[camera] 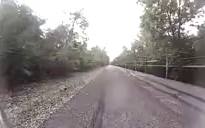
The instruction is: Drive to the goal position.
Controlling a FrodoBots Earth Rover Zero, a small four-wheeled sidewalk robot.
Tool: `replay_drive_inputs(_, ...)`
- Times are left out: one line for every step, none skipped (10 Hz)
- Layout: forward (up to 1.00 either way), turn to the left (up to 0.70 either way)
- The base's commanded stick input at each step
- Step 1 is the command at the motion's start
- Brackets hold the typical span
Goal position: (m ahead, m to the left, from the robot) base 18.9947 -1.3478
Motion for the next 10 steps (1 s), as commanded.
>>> replay_drive_inputs(0.70, 0.00)
replay_drive_inputs(0.70, 0.00)
replay_drive_inputs(0.70, 0.00)
replay_drive_inputs(0.70, 0.00)
replay_drive_inputs(0.70, 0.00)
replay_drive_inputs(0.70, 0.00)
replay_drive_inputs(0.70, 0.00)
replay_drive_inputs(0.70, 0.00)
replay_drive_inputs(0.70, 0.00)
replay_drive_inputs(0.70, 0.00)
